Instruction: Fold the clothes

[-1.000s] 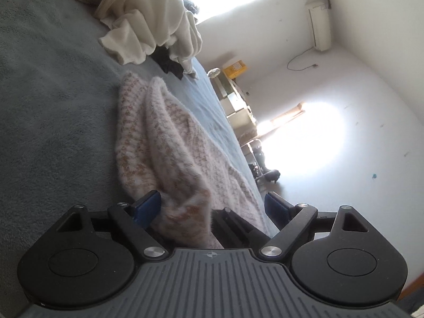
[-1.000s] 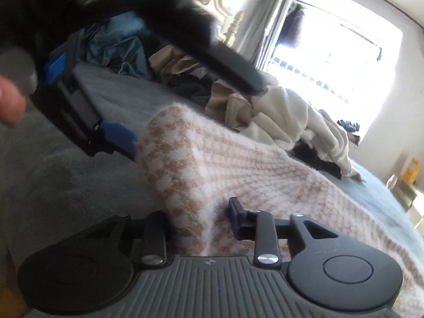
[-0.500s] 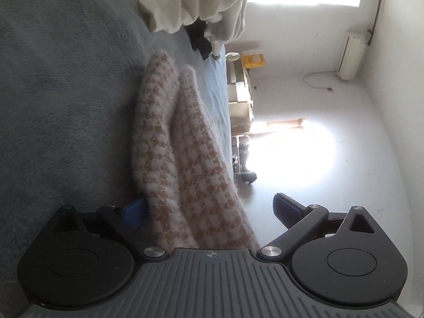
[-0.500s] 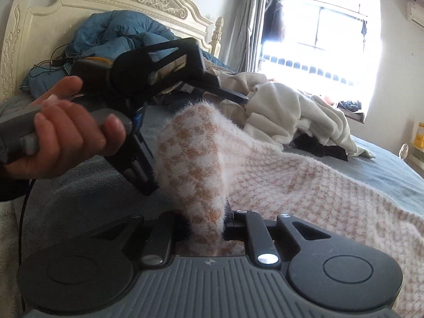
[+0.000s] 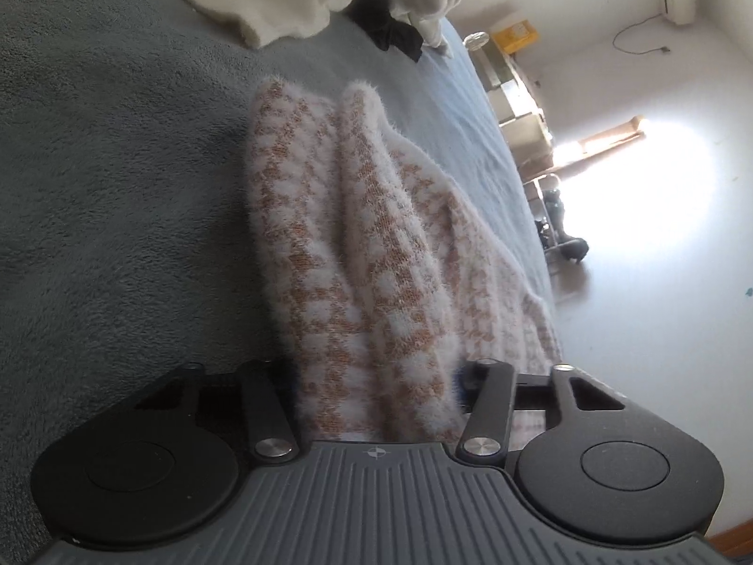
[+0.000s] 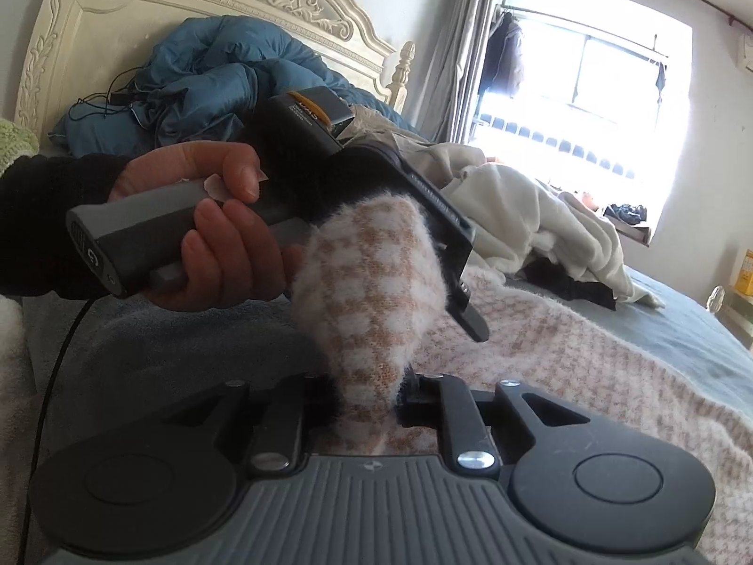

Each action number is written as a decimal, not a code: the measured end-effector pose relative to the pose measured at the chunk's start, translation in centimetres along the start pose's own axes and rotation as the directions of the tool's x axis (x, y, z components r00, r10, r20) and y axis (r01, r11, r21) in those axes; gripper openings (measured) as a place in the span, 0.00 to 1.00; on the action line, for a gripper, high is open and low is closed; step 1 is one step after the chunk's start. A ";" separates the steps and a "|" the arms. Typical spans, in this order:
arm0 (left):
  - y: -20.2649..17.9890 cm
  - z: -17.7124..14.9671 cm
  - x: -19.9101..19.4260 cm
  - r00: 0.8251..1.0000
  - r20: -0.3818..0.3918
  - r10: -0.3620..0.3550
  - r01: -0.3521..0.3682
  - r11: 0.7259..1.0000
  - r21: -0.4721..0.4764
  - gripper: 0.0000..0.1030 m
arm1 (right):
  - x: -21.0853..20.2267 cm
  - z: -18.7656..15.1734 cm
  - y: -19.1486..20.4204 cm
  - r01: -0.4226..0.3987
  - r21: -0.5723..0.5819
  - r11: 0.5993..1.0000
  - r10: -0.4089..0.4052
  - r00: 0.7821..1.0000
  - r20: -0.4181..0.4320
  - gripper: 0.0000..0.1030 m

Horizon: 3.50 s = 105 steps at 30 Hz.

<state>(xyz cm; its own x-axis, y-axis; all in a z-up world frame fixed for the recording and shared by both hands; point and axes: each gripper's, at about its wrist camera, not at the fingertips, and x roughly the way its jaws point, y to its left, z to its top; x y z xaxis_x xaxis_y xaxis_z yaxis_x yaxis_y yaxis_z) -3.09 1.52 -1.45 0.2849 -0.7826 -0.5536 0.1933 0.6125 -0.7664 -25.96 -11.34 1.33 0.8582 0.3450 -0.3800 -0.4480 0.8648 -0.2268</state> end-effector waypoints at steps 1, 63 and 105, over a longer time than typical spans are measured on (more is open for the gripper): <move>0.0 -0.1 0.0 1.000 0.002 0.006 -0.006 1.000 0.008 0.35 | -0.6 0.0 -0.6 -0.010 0.021 1.000 0.010 1.000 0.006 0.45; -22.9 -2.4 4.3 0.996 0.054 0.076 -0.087 0.963 0.254 0.22 | -3.3 -6.8 -14.8 0.204 0.200 0.958 -0.201 0.979 -0.034 0.17; -30.1 -6.6 20.1 0.980 -0.149 0.132 -0.059 0.909 0.413 0.25 | -21.3 -18.2 -29.8 0.098 0.925 0.368 -0.463 0.882 0.091 0.27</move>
<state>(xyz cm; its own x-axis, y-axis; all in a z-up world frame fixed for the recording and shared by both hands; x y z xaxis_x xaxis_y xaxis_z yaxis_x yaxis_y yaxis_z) -9.39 -33.41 8.36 0.1646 -0.7027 -0.6922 0.5465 0.6492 -0.5291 -35.46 -51.13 -0.11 0.9870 -0.0631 -0.1480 0.1503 0.6895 0.7085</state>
